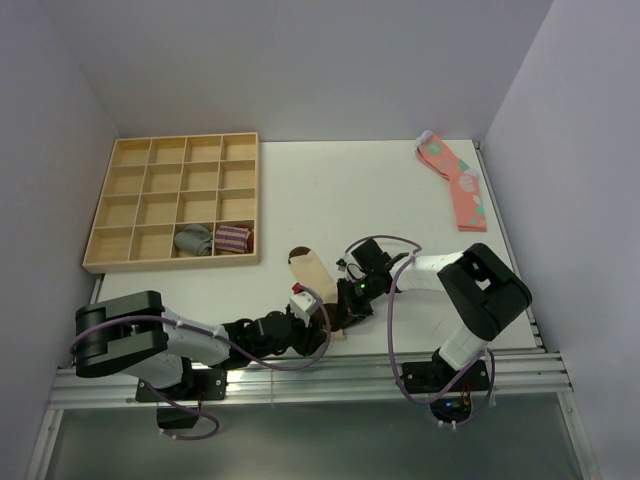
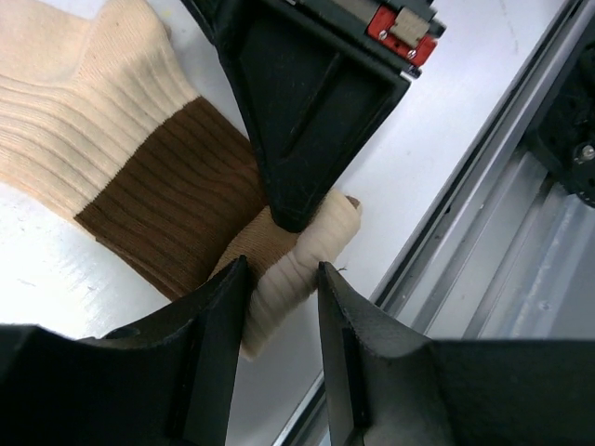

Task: Roll the socks
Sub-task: Roll the sock at the center of the board.

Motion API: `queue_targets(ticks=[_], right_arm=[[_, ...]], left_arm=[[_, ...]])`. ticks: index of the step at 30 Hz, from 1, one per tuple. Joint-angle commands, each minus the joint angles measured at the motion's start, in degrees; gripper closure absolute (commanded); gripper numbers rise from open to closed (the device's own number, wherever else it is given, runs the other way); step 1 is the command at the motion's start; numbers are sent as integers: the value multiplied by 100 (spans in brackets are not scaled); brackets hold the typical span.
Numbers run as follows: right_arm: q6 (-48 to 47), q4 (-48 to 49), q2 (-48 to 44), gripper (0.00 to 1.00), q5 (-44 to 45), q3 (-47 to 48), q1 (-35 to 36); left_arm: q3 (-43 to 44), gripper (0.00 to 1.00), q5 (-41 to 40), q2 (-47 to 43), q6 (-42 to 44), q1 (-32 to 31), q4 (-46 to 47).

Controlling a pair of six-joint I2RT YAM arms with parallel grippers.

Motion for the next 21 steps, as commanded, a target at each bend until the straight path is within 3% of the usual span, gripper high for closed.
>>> queue_targets(ticks=[1, 8, 11, 12, 16, 21], right_arm=[[-248, -355, 169, 90, 563, -43, -22], [-231, -223, 196, 90, 554, -87, -22], [-170, -127, 99, 90, 624, -157, -22], [-161, -118, 73, 90, 642, -193, -22], [-64, 40, -121, 88, 809, -342, -13], [94, 251, -577, 78, 1160, -544, -22]], left_arm=[[201, 59, 98, 159, 74, -45, 245], [253, 64, 19, 273, -23, -45, 140], [289, 72, 2, 378, -102, -45, 78], [297, 81, -16, 439, -137, -36, 61], [359, 97, 124, 607, -278, -10, -36], [368, 99, 362, 704, -576, 69, -141]])
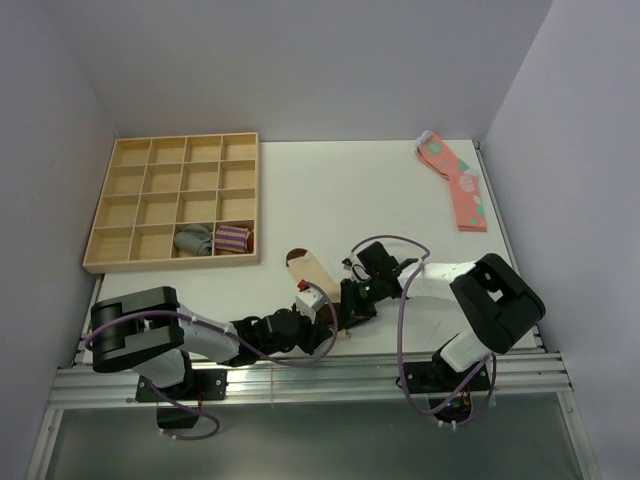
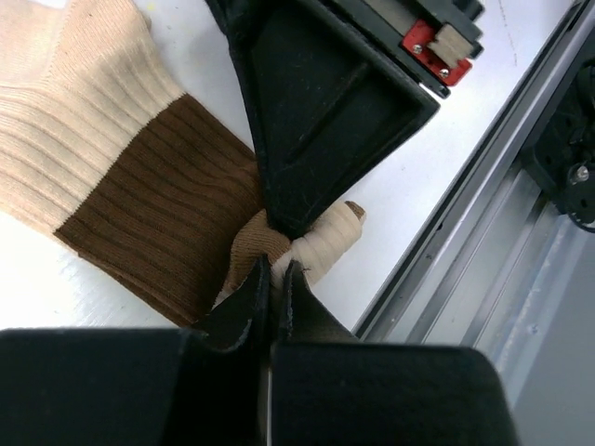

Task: Roll the socks
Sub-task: Roll the sock at the center of the board.

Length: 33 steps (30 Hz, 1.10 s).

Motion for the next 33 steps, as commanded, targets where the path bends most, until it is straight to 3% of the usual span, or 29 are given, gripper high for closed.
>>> queue_targets(ticks=[1, 8, 15, 23, 33], right_arm=[[-35, 31, -278, 75, 986, -262, -2], [0, 75, -1587, 57, 1776, -342, 15], [176, 776, -2853, 56, 2243, -842, 24], [554, 2533, -4092, 57, 2295, -2089, 321], [519, 3334, -3734, 57, 3438, -2337, 1606]], left_arm=[[92, 100, 325, 184, -321, 78, -262], [57, 100, 1036, 183, -839, 552, -613], [242, 100, 1712, 245, -1402, 1053, -1184], [487, 100, 2214, 122, -1666, 1589, -2105], [611, 100, 2961, 192, -1640, 2099, -2547]])
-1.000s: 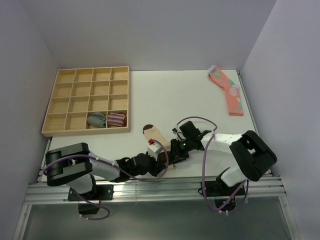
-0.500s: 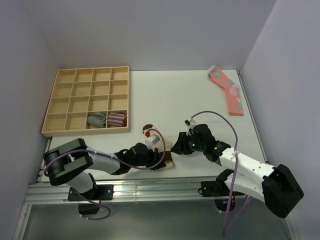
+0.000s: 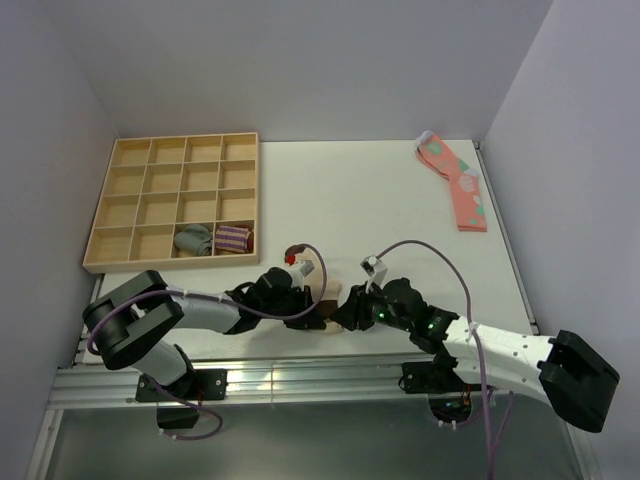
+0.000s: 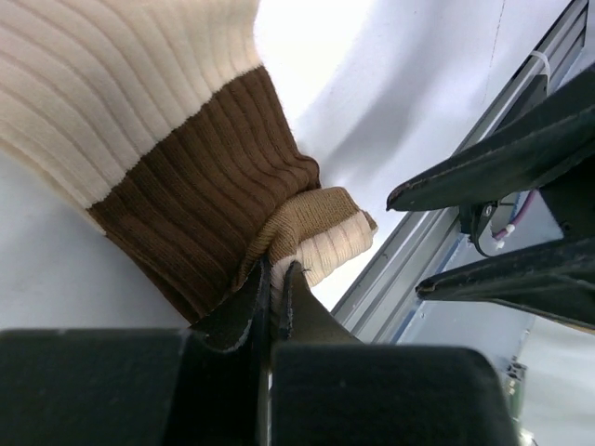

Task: Roll the socks
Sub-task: Roll the sock at the center of the board.

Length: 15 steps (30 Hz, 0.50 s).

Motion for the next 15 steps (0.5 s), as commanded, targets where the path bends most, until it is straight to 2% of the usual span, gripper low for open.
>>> queue_targets(ticks=[1, 9, 15], right_arm=[[-47, 780, 240, 57, 553, -53, 285], [-117, 1088, 794, 58, 1045, -62, 690], [-91, 1352, 1128, 58, 1072, -141, 822]], left_arm=[[-104, 100, 251, 116, 107, 233, -886], [37, 100, 506, 37, 238, 427, -1150], [98, 100, 542, 81, 283, 471, -1238]])
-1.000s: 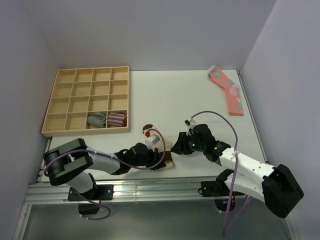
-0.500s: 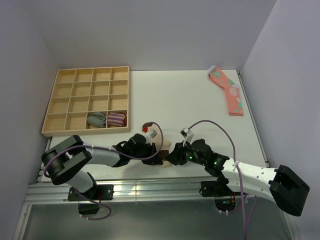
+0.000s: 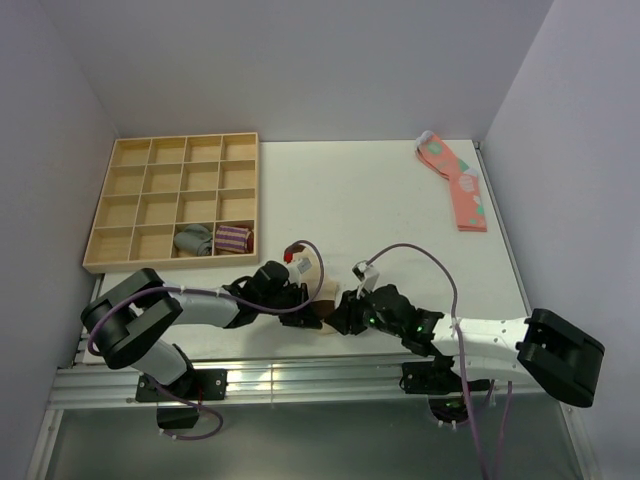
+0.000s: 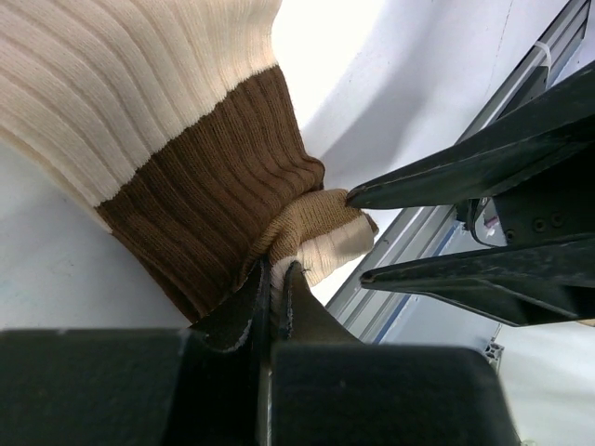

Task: Roll the socks
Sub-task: Roll the sock at the center of the board.

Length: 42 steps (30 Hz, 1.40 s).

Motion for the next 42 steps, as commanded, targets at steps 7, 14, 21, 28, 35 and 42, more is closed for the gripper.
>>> queue_targets(ticks=[7, 14, 21, 28, 35, 42], right_arm=[[-96, 511, 329, 58, 417, -128, 231], [-17, 519, 663, 58, 601, -75, 398], [168, 274, 787, 71, 874, -23, 459], [467, -780, 997, 90, 989, 469, 468], [722, -2309, 1182, 92, 613, 1208, 372], [573, -3145, 1278, 91, -100, 1594, -120]], left_arm=[[-50, 100, -28, 197, 212, 80, -624], [-42, 100, 51, 285, 142, 106, -536], [-94, 100, 77, 285, 72, 124, -404], [-296, 98, 25, 118, 28, 115, 26], [-454, 71, -599, -514, 89, 18, 62], [-507, 64, -1565, -1515, 247, -87, -237]])
